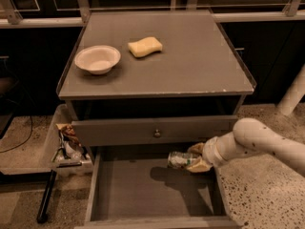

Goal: Place 7up can into middle drawer

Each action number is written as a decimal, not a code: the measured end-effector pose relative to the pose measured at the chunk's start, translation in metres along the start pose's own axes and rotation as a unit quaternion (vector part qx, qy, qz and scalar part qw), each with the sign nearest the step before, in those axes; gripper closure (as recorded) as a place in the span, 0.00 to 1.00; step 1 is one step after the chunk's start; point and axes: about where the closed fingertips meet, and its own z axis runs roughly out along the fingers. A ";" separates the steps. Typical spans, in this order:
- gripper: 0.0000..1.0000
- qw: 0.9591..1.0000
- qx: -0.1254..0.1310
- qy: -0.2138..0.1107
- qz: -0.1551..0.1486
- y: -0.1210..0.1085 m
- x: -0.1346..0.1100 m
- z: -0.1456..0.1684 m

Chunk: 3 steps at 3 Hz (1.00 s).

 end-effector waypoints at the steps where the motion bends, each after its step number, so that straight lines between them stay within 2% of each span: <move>1: 1.00 1.000 0.002 0.001 0.005 -0.001 0.014 0.043; 3: 1.00 1.000 0.016 -0.012 -0.005 0.012 0.030 0.111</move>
Offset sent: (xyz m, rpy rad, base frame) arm 0.0068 0.0449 -0.1140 -0.0027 -0.0515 -0.0158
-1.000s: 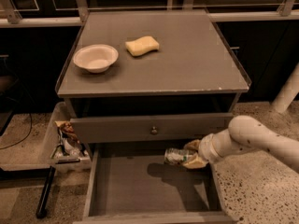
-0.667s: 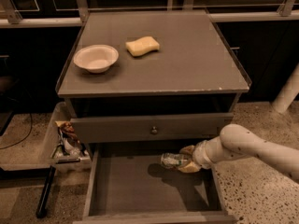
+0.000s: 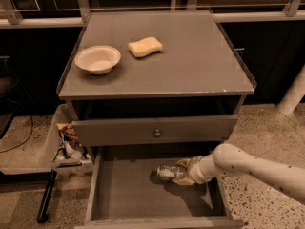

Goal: Place 7up can into middle drawer

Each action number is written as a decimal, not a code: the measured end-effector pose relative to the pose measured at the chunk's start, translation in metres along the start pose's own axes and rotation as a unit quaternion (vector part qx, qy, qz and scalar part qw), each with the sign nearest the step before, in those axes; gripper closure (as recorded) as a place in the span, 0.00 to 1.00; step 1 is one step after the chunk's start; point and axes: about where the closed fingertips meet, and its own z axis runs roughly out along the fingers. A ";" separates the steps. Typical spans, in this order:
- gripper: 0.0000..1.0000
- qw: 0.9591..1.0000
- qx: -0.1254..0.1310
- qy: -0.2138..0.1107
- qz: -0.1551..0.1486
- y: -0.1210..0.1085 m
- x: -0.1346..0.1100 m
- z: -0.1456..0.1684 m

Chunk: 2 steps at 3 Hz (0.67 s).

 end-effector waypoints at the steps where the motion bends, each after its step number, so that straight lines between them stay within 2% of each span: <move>1: 1.00 1.000 -0.001 -0.011 0.004 0.004 0.009 0.025; 2: 1.00 1.000 -0.002 -0.019 0.014 0.003 0.018 0.041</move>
Offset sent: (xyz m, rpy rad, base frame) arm 0.0070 0.0104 -0.0620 0.0641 0.0169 -0.0395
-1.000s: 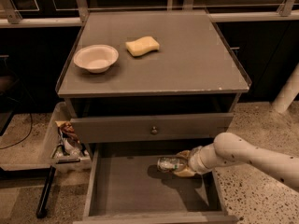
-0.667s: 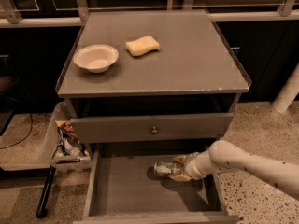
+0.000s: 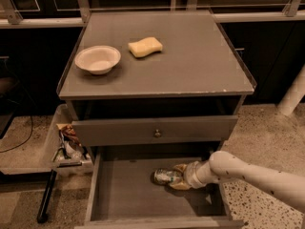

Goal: Place 7up can into middle drawer

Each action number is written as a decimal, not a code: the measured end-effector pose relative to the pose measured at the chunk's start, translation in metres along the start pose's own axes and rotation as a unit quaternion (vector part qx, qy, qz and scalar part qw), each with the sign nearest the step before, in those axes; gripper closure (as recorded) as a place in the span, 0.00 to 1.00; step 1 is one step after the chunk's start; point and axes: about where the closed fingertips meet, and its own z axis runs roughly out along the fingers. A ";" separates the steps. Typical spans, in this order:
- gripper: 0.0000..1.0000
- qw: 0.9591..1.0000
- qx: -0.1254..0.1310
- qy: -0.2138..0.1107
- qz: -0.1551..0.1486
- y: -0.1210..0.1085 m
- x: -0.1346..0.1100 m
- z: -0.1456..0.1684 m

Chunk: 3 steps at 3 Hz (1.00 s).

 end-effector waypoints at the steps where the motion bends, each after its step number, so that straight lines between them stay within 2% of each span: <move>1: 0.82 1.000 -0.001 0.000 0.001 0.000 0.000 0.001; 3: 0.36 1.000 -0.001 0.000 0.001 0.001 0.000 0.001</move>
Offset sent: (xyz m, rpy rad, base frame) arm -0.0003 0.0004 -0.0011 0.0011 0.0016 0.0000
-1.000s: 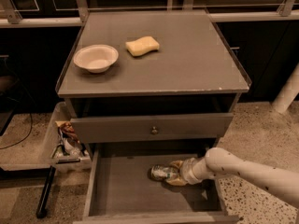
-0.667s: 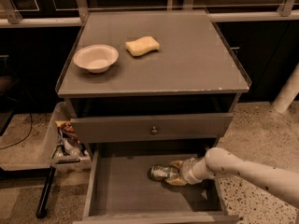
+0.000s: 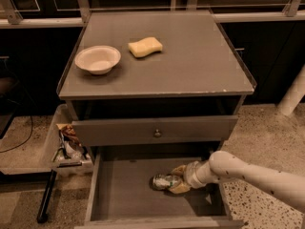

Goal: Place 7up can into middle drawer

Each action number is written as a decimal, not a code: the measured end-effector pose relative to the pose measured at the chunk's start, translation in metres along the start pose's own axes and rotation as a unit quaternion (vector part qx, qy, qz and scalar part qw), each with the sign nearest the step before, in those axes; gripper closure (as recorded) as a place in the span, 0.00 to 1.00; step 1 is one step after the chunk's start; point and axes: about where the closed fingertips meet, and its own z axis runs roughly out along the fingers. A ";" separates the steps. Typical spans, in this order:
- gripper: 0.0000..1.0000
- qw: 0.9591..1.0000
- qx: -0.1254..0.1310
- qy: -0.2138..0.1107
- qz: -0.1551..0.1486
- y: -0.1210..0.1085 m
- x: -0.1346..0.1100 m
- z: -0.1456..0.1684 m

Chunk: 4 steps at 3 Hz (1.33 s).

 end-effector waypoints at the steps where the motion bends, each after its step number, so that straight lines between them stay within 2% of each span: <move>1: 0.12 1.000 0.000 0.000 0.000 0.000 0.000 0.000; 2: 0.00 1.000 -0.006 -0.004 -0.001 0.002 -0.003 -0.002; 3: 0.00 1.000 -0.008 0.000 -0.012 0.005 -0.009 -0.026; 4: 0.00 1.000 0.002 0.012 -0.028 0.011 -0.017 -0.075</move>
Offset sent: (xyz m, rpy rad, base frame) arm -0.0017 -0.0009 0.0109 0.0192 0.0092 0.0180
